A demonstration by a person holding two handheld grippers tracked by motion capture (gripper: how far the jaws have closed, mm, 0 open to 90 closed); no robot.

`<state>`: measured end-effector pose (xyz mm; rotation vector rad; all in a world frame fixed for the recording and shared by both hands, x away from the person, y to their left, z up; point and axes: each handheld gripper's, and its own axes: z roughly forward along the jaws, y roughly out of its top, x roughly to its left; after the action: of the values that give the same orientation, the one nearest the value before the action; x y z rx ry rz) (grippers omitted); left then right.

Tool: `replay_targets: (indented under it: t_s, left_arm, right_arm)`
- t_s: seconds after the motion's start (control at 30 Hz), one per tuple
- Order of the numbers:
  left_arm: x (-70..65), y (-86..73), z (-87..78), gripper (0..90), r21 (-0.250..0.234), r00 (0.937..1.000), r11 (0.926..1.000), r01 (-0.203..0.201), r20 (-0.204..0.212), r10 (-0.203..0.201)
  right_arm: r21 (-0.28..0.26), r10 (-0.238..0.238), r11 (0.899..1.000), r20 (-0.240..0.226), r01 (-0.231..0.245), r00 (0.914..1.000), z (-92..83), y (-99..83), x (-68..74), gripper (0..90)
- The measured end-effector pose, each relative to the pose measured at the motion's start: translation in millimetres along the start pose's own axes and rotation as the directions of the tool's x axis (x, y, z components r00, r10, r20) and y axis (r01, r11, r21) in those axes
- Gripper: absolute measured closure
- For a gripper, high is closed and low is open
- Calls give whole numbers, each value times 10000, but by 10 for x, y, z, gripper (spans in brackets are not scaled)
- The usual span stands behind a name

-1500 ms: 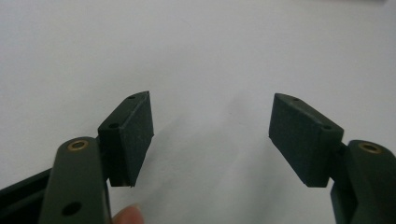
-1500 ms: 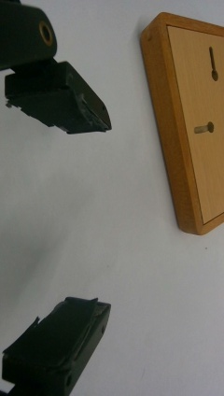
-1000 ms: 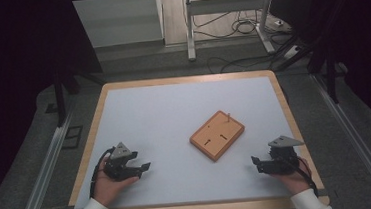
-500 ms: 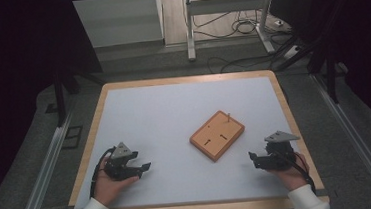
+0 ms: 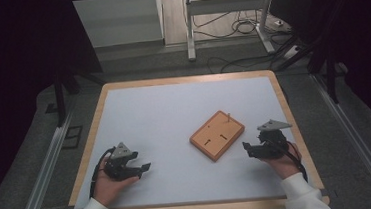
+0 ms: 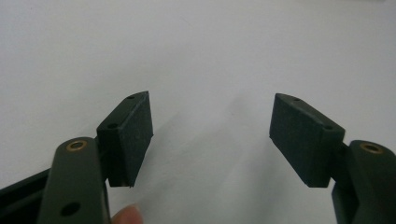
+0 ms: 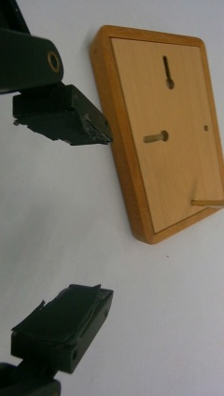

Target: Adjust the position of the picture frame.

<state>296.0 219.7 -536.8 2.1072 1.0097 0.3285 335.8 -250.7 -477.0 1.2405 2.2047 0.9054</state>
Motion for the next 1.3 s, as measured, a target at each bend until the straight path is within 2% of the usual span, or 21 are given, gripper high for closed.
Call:
replay_targets:
  t_s: [0.27, 0.37, 0.63, 0.73, 0.77, 1.3]
  left_arm:
    - [3, 1, 10, 294, 88, 10000, 10000, 9, 3, -9]
    - [-10, 0, 11, 294, 80, 10000, 10000, -24, 25, 24]
    - [-3, -3, 17, 294, 115, 10000, 9999, 38, 16, -38]
    - [-6, -1, 18, 294, 98, 10000, 10000, -10, 8, 10]
    - [-6, 0, 19, 294, 97, 10000, 10000, 2, 21, -2]
    - [-9, 5, 29, 293, 153, 9999, 9999, -22, 124, 20]
  right_arm:
    - [-126, 63, 9999, -56, -64, 10000, 65, 153, -18, 220]
    - [-151, -164, 9997, 129, 166, 9998, 105, 207, 10, 230]
    - [-234, -90, 9997, -40, 89, 10000, 190, 319, 13, 248]
    - [-268, -174, 9995, -102, 171, 9998, 242, 358, 17, 262]
    - [-349, -351, 9988, -52, 349, 9994, 268, 372, 22, 298]
    - [-3, -548, 9985, -166, 548, 9984, 572, 489, 12, 349]
